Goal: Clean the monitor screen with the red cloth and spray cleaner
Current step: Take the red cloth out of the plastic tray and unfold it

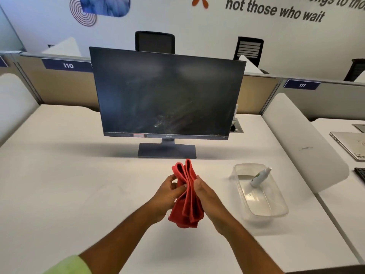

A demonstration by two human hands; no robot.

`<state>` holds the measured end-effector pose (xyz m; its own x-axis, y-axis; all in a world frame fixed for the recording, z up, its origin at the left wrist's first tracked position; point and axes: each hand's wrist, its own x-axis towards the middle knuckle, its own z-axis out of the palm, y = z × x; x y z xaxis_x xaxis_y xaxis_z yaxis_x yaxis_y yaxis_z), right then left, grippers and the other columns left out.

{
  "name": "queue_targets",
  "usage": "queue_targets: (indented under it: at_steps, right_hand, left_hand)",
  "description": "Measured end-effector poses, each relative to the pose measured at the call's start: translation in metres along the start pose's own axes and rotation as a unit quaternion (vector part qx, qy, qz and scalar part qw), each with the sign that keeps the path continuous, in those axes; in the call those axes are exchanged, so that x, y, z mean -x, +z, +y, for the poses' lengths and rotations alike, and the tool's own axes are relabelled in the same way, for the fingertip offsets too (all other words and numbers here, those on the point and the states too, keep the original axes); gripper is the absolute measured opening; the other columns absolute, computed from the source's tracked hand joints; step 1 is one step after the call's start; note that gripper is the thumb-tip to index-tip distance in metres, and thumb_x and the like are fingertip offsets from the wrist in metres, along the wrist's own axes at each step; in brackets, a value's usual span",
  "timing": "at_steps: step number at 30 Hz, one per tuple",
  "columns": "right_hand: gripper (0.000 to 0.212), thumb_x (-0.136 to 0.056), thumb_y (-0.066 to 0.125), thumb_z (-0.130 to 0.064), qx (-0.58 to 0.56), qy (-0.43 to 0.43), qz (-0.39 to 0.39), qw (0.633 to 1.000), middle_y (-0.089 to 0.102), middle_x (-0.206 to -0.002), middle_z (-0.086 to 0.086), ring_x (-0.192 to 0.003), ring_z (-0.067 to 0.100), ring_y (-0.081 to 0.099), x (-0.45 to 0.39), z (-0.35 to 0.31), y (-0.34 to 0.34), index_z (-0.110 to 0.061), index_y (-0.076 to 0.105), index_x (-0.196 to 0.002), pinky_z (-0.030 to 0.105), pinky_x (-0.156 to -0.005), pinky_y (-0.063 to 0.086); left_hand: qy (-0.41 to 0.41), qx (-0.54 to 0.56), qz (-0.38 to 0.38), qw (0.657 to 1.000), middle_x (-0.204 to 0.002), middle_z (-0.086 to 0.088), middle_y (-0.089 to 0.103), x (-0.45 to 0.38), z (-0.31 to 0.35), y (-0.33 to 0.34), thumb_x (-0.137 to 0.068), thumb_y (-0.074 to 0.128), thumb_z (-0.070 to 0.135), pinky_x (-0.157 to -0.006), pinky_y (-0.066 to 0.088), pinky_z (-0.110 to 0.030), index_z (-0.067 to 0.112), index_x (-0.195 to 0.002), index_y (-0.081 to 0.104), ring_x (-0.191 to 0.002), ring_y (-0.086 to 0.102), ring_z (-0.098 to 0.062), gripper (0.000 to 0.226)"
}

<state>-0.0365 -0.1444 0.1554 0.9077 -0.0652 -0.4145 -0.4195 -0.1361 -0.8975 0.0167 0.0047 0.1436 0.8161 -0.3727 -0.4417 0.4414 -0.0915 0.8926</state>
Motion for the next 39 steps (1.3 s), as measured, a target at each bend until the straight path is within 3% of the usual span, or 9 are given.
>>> queue_targets:
  at_steps: [4, 7, 13, 16, 21, 28, 33, 36, 39]
  right_hand:
    - [0.054, -0.089, 0.056, -0.069, -0.032, 0.017, -0.024, 0.999, 0.065, -0.124, -0.021, -0.114, 0.015, 0.067, -0.004, -0.005, 0.017, -0.042, 0.051, -0.135, 0.037, -0.105, 0.053]
    - [0.037, -0.101, 0.069, -0.038, -0.057, 0.033, 0.001, 0.998, 0.076, -0.124, -0.002, -0.116, 0.023, 0.072, -0.01, 0.0, 0.024, -0.029, 0.061, -0.136, 0.045, -0.108, 0.056]
    - [0.028, -0.105, 0.053, -0.008, -0.095, 0.089, 0.047, 0.99, 0.082, -0.107, 0.001, -0.104, 0.026, 0.077, -0.021, 0.017, 0.012, -0.021, 0.071, -0.122, 0.042, -0.09, 0.062]
    - [0.027, -0.103, 0.056, -0.008, -0.087, 0.109, 0.05, 0.989, 0.082, -0.109, 0.0, -0.106, 0.025, 0.076, -0.032, 0.03, 0.005, -0.019, 0.071, -0.123, 0.043, -0.095, 0.061]
    - [0.034, -0.102, 0.061, -0.01, 0.033, 0.105, 0.083, 0.99, 0.074, -0.113, 0.002, -0.104, 0.021, 0.072, -0.046, 0.063, 0.004, -0.017, 0.06, -0.135, 0.04, -0.094, 0.06]
    - [0.048, -0.098, 0.066, -0.027, 0.354, -0.084, 0.219, 0.905, 0.054, -0.145, 0.0, -0.132, 0.023, 0.055, -0.042, 0.091, 0.023, -0.024, 0.054, -0.145, 0.037, -0.108, 0.051]
    - [0.063, -0.105, 0.034, -0.057, 0.512, -0.218, 0.073, 0.828, 0.021, -0.175, -0.007, -0.164, 0.019, 0.01, -0.048, 0.109, 0.048, -0.037, 0.028, -0.164, 0.045, -0.132, 0.016]
    - [0.069, -0.105, 0.014, -0.069, 0.56, -0.181, 0.015, 0.808, -0.01, -0.176, -0.013, -0.162, 0.015, -0.018, -0.06, 0.129, 0.042, -0.042, 0.0, -0.167, 0.051, -0.133, 0.001]
    - [0.071, -0.102, 0.005, -0.075, 0.573, -0.165, 0.007, 0.803, -0.019, -0.173, -0.017, -0.16, 0.013, -0.024, -0.067, 0.139, 0.029, -0.046, -0.012, -0.164, 0.054, -0.132, -0.004]
  left_hand:
    - [0.043, -0.048, 0.02, 0.998, -0.13, 0.009, 0.059, 0.0, -0.009, -0.004, -0.088, 0.066, 0.045, -0.073, 0.059, -0.026, 0.05, -0.129, 0.043, -0.108, 0.065, -0.02, 0.047]
    - [0.046, -0.03, 0.013, 0.998, -0.123, 0.013, 0.06, 0.002, -0.013, -0.013, -0.097, 0.062, 0.032, -0.061, 0.057, -0.021, 0.058, -0.118, 0.047, -0.106, 0.064, -0.018, 0.037]
    - [-0.035, 0.055, 0.065, 0.996, -0.121, 0.002, 0.069, 0.003, -0.022, -0.048, -0.104, 0.046, 0.019, -0.082, 0.06, -0.043, 0.031, -0.129, 0.054, -0.108, 0.067, -0.021, 0.029]
    - [-0.062, 0.065, 0.089, 0.992, -0.121, 0.001, 0.07, 0.005, -0.032, -0.067, -0.105, 0.044, 0.018, -0.093, 0.056, -0.049, 0.025, -0.132, 0.055, -0.11, 0.066, -0.023, 0.03]
    - [-0.065, -0.106, 0.138, 0.983, -0.127, -0.006, 0.06, 0.006, -0.065, -0.083, -0.104, 0.047, 0.015, -0.096, 0.055, -0.046, 0.022, -0.145, 0.043, -0.111, 0.062, -0.024, 0.042]
    - [0.119, -0.472, 0.176, 0.855, -0.153, -0.002, 0.035, 0.011, -0.093, -0.088, -0.094, 0.057, 0.028, -0.111, 0.042, -0.039, 0.024, -0.153, 0.033, -0.136, 0.041, -0.023, 0.064]
    - [0.194, -0.614, 0.031, 0.764, -0.168, 0.01, -0.002, -0.008, -0.109, -0.087, -0.1, 0.034, 0.056, -0.126, -0.001, -0.036, 0.031, -0.16, 0.012, -0.155, -0.005, -0.016, 0.068]
    - [0.144, -0.653, 0.029, 0.743, -0.164, 0.009, -0.019, -0.017, -0.123, -0.096, -0.098, 0.018, 0.066, -0.124, -0.007, -0.035, 0.027, -0.159, -0.007, -0.153, -0.016, -0.015, 0.076]
    - [0.14, -0.665, 0.032, 0.733, -0.164, 0.008, -0.021, -0.02, -0.129, -0.106, -0.097, 0.012, 0.069, -0.122, -0.011, -0.036, 0.026, -0.157, -0.015, -0.152, -0.019, -0.014, 0.079]
